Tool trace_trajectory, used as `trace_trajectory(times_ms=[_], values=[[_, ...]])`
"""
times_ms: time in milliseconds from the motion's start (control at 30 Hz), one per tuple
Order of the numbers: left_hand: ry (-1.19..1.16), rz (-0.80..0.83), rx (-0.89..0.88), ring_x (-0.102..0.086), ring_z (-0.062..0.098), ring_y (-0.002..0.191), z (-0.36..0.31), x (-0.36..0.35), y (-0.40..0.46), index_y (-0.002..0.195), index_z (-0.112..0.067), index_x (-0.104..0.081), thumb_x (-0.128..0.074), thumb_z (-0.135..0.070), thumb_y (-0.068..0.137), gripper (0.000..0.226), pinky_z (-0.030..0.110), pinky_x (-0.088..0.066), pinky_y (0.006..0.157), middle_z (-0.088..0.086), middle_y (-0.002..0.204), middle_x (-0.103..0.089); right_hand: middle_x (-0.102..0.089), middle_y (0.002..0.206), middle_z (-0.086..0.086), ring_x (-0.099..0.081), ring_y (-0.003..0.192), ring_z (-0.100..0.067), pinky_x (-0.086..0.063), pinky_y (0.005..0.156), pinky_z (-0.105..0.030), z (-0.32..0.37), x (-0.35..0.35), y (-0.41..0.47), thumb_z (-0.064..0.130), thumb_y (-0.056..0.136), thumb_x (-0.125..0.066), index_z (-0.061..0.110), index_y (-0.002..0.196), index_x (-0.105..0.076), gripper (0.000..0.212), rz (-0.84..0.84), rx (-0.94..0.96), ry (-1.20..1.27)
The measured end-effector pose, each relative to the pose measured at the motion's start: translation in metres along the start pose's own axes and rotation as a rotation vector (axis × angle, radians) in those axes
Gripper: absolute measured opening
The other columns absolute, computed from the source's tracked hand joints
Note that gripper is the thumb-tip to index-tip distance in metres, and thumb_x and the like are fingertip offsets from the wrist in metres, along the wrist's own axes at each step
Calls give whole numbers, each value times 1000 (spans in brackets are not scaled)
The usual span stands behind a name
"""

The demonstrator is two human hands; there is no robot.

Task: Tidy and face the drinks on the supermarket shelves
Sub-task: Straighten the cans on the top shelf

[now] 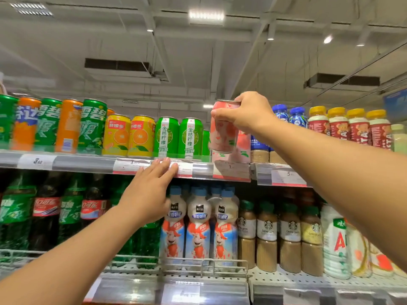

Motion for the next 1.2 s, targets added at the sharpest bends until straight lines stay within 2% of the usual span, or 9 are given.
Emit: trace_trajectory(times_ms=[133,233,333,400,500,633,833,900,1200], values=[[-112,-14,25,3,17,149,0,1,3,153,-31,-14,-53,-17,84,80,44,-12,120,-6,163,-4,-66,84,-8,-57,68,-21,-45,57,-32,1,-13,15,62,64,-77,8,82,-66,58,-23,-18,-57],[-133,-20,21,4,18,149,1,-1,3,152,-32,-14,-53,-13,84,81,45,-11,120,-6,163,-3,-66,88,-8,-59,74,-23,-46,61,-32,-4,-26,22,63,63,-78,12,82,-63,56,-21,-41,-84],[-139,-36,15,6,17,149,3,-2,2,153,-31,-12,-53,-12,85,82,44,-10,121,-6,162,-1,-63,115,-9,-59,101,-29,-50,80,-36,-9,-39,25,62,66,-77,16,113,-61,68,-12,-8,-59],[-148,-38,11,7,17,149,2,-3,1,154,-31,-11,-52,-11,85,82,44,-9,121,-7,162,0,-62,122,-7,-57,108,-27,-48,84,-35,-11,-48,25,61,68,-76,23,123,-58,69,-5,29,-47],[-146,-38,0,8,17,148,2,-2,0,154,-31,-8,-53,-9,85,85,44,-10,121,-7,162,2,-68,109,-6,-59,96,-25,-43,73,-32,-15,-58,28,64,70,-73,23,109,-67,57,18,59,-152],[-128,-51,2,10,16,148,3,-5,0,154,-31,-5,-55,-9,84,89,46,-9,120,-6,162,4,-69,101,-7,-58,88,-25,-42,69,-31,-21,-62,30,67,68,-73,20,100,-70,57,46,52,-198],[-91,-68,2,12,17,148,4,-9,0,154,-31,-2,-57,-13,84,91,44,-2,121,-6,162,6,-63,88,-6,-55,79,-25,-34,54,-30,-16,-63,36,69,74,-66,16,86,-64,54,92,72,-337],[-87,-69,1,12,16,148,3,-9,-1,154,-31,-2,-57,-14,84,90,45,-1,121,-6,162,6,-62,89,-7,-55,80,-26,-31,50,-28,-15,-66,37,70,78,-61,15,88,-62,55,132,60,-405],[-81,-75,5,13,15,148,2,-7,-2,154,-31,0,-56,-12,84,92,42,1,121,-7,162,8,-60,93,-9,-57,84,-28,-42,63,-33,-12,-73,35,66,90,-47,9,96,-57,58,237,49,-539]])
Point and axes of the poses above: each hand's wrist, its own y-axis towards the middle knuckle, its own x-axis out of the back of the hand, z = x × y, the point moved 5 cm from there along y, towards the middle knuckle
